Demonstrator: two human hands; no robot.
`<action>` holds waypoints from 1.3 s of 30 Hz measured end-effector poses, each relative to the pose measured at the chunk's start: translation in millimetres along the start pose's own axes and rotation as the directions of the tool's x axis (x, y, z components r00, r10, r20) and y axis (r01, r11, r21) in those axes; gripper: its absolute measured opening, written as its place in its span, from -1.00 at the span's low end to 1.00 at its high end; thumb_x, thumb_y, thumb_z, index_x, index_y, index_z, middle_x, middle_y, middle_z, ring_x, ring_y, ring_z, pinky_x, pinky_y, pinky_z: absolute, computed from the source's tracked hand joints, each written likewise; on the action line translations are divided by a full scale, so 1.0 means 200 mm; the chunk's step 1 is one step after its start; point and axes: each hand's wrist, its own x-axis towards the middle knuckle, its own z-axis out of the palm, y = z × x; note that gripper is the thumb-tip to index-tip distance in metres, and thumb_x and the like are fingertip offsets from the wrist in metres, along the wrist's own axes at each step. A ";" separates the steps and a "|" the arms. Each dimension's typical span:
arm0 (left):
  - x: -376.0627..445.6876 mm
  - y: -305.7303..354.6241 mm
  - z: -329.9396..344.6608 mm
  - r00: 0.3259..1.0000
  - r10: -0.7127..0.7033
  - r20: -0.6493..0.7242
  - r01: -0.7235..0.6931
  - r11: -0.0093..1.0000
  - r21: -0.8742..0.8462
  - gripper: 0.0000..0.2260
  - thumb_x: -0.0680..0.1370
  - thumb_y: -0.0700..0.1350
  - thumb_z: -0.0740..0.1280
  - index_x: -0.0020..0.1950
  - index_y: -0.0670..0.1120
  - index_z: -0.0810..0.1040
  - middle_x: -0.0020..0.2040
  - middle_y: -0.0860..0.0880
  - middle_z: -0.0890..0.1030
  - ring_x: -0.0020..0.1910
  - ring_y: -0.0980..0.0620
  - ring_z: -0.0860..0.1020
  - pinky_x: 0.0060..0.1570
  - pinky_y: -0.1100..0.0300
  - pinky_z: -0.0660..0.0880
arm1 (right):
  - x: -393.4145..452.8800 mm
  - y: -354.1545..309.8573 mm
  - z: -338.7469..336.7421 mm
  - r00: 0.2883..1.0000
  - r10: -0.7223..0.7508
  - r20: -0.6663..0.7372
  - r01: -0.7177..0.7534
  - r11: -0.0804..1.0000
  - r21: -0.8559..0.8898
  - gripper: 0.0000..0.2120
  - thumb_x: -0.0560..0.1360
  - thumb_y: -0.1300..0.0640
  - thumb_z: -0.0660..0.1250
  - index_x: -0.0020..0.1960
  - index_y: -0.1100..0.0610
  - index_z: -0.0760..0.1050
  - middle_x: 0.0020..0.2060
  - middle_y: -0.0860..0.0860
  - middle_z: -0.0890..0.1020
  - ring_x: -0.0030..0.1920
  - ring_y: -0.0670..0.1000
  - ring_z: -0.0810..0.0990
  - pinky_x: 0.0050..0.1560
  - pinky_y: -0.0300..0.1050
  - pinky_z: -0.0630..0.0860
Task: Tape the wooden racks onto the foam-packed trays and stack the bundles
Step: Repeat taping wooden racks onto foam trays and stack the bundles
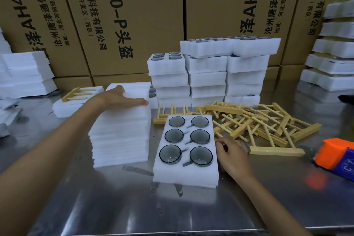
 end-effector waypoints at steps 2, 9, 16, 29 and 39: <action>-0.01 0.01 -0.01 0.999 0.029 -0.019 -0.030 0.999 -0.035 0.09 0.14 0.45 0.41 0.56 0.03 0.17 0.53 -0.03 0.27 0.49 -0.13 0.24 0.35 0.00 0.29 | 0.00 0.01 0.00 1.000 0.002 -0.004 -0.002 1.000 0.018 -0.77 0.59 0.09 0.19 0.10 0.02 0.61 0.05 0.00 0.63 0.20 0.02 0.43 0.25 0.08 0.38; -0.19 0.20 0.02 0.875 0.278 -0.396 -0.186 0.949 0.254 -0.18 0.32 0.37 0.41 0.50 0.12 0.25 0.53 0.01 0.27 0.51 -0.15 0.19 0.37 -0.36 0.15 | 0.01 0.02 0.01 1.000 -0.005 -0.027 0.006 1.000 0.027 -0.78 0.59 0.10 0.19 0.08 0.06 0.61 0.03 0.01 0.63 0.18 0.01 0.42 0.16 -0.01 0.37; -0.47 0.40 0.27 0.925 0.366 -0.106 -0.376 0.921 -0.102 -0.16 0.13 0.47 0.39 0.37 0.27 0.32 0.47 0.10 0.35 0.45 -0.04 0.31 0.43 -0.16 0.21 | 0.01 0.03 0.01 1.000 -0.011 -0.028 0.012 0.999 0.041 -0.79 0.60 0.11 0.20 0.04 0.07 0.61 -0.03 0.01 0.62 0.13 0.01 0.42 0.01 -0.09 0.34; -0.60 0.17 0.68 0.889 0.447 0.103 -0.458 0.877 0.147 -0.31 0.36 0.57 0.10 0.42 0.32 0.28 0.55 0.18 0.19 0.54 0.07 0.11 0.41 -0.20 0.13 | -0.01 0.00 -0.02 0.948 -0.069 -0.311 0.099 0.992 0.082 -0.82 0.52 0.29 0.26 0.00 0.15 0.62 -0.08 -0.05 0.62 0.13 0.07 0.47 0.11 -0.02 0.46; -0.46 0.06 0.67 0.941 0.332 0.060 -0.292 0.891 -0.348 -0.34 0.51 0.32 0.28 0.55 0.17 0.18 0.52 0.16 0.23 0.42 0.11 0.28 0.32 0.15 0.30 | 0.08 -0.03 -0.08 0.997 -0.053 0.048 0.071 0.833 -0.549 -0.83 0.50 0.30 0.30 0.08 0.20 0.49 0.20 0.13 0.32 0.09 0.13 0.45 0.05 -0.06 0.43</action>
